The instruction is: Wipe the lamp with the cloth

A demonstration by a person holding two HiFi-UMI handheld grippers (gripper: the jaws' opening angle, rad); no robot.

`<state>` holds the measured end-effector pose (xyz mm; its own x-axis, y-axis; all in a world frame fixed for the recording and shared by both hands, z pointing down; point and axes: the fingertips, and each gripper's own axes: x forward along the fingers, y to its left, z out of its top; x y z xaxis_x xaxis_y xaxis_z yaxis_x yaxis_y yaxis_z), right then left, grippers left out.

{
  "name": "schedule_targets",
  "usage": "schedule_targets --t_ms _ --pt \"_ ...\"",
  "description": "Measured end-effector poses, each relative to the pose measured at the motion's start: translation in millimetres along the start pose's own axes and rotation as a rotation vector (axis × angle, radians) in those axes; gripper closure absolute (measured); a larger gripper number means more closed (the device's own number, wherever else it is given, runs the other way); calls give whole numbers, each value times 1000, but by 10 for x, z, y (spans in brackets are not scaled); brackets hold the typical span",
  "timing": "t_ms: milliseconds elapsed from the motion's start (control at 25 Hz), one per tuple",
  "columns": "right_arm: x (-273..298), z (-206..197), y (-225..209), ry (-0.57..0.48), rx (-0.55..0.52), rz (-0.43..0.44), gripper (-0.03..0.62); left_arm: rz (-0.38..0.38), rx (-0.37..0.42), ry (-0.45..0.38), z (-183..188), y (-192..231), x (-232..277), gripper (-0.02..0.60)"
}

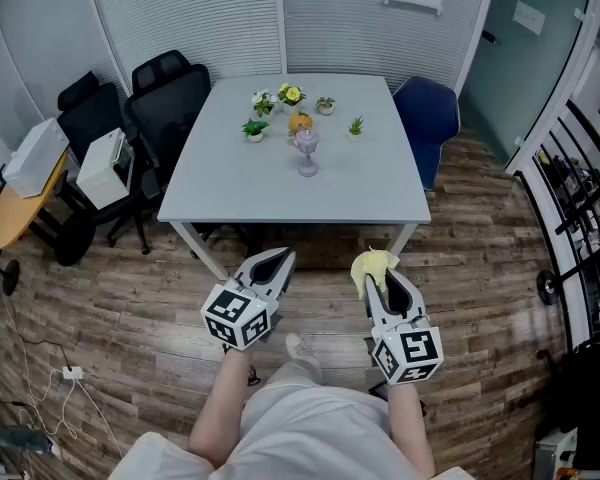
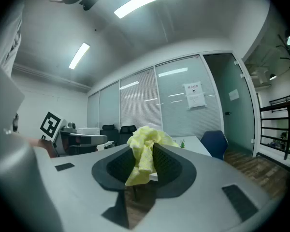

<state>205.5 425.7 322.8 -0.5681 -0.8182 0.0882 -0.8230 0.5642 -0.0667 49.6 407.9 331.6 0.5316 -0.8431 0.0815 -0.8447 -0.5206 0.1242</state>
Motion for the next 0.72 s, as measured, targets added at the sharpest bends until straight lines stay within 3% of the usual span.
schedule_targets --t_ms 440,560,600,640,720 --pt "-36 1 110 4 1 5 470 20 7 0 5 43 -144 578" --pt "-36 -28 140 9 14 18 470 110 24 -53 53 157 -226 571" --pt "-29 -43 146 11 25 20 469 143 36 -75 75 213 -256 493" --pt "-20 -55 146 12 36 18 468 162 47 -84 78 257 -276 346" --pt "-2 -71 132 11 56 11 467 165 47 -66 40 308 -297 311"
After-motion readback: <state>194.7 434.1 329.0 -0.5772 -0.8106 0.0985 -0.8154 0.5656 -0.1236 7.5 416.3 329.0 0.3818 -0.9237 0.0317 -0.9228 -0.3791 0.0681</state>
